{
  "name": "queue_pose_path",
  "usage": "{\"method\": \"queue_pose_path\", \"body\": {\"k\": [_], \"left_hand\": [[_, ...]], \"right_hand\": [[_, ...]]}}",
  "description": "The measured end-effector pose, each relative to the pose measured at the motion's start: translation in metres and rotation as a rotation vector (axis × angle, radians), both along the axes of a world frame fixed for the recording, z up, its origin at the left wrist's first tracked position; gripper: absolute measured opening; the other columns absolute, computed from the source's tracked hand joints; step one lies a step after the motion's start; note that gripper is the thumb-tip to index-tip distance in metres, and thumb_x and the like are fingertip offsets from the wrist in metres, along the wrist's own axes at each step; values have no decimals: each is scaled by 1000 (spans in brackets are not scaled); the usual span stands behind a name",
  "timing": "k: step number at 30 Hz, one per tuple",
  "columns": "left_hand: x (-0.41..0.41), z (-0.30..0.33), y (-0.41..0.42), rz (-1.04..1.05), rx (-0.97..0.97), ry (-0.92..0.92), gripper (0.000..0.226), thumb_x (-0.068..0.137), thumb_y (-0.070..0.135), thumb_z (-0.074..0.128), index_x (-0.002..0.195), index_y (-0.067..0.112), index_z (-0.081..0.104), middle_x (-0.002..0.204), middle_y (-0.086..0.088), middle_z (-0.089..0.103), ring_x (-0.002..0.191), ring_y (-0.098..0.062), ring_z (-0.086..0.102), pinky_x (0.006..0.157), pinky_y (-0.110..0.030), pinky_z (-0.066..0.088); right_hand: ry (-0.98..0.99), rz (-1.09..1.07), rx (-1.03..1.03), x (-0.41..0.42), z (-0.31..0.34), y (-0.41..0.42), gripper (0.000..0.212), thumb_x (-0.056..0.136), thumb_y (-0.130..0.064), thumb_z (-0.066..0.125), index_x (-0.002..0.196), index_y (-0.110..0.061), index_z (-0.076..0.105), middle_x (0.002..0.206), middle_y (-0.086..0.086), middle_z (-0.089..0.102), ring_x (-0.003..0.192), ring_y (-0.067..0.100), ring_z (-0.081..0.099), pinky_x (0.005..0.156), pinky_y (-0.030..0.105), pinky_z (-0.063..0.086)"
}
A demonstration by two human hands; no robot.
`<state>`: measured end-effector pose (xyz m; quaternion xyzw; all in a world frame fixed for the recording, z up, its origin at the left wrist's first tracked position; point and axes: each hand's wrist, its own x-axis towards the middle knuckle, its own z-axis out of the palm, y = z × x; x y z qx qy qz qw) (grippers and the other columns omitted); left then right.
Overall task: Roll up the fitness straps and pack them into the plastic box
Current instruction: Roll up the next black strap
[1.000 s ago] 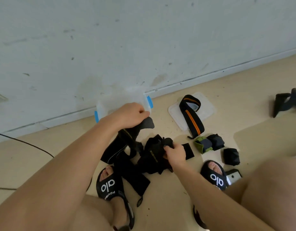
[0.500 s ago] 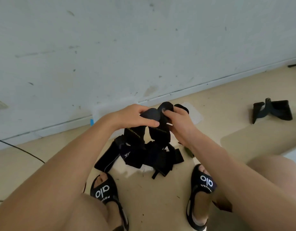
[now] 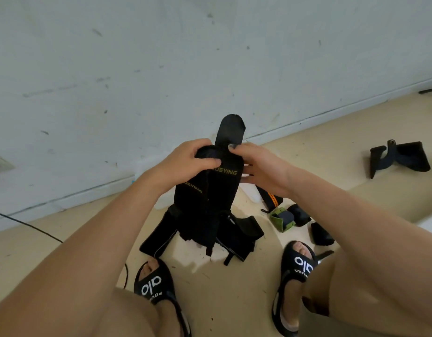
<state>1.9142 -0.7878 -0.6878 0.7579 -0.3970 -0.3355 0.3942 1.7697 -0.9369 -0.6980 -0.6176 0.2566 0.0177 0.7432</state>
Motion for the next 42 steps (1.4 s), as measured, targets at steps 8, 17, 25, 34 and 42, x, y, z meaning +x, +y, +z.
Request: {"method": "queue_pose_path", "body": {"k": [8,17,25,34,42], "left_hand": [[2,1,-6,258,-153,178,8,93,20,71,98,14,69,89,-1,71,87,-16,71,83,-34,56],[-2,5,-14,393,-174,344,18,92,17,72,109,13,73,108,-10,75,102,-27,74,99,-47,57],[0,19,-12,523,-386,471,22,93,11,70,114,11,72,107,-8,77,99,-21,75,85,-37,62],[-7,24,2,484,-275,301,17,92,19,73,108,18,75,105,-3,78,100,-19,75,97,-42,58],[-15,27,1,475,-263,273,17,92,21,72,109,19,75,103,-2,78,100,-23,75,92,-42,60]], "right_hand": [[286,17,-350,10,-78,27,38,80,-27,83,114,-14,71,106,8,76,100,22,72,95,43,59],[467,-115,-306,11,-114,31,57,83,-48,82,122,-13,58,112,6,69,103,22,67,94,42,59],[628,21,-351,-11,-120,19,64,83,-26,86,132,-10,46,117,8,57,105,23,57,86,38,54],[404,145,-512,15,-51,-4,72,81,-9,81,143,-9,44,136,12,55,122,28,54,96,37,49],[-129,62,-267,19,3,-2,25,97,-11,66,120,-17,74,116,1,77,113,15,71,105,35,51]]}}
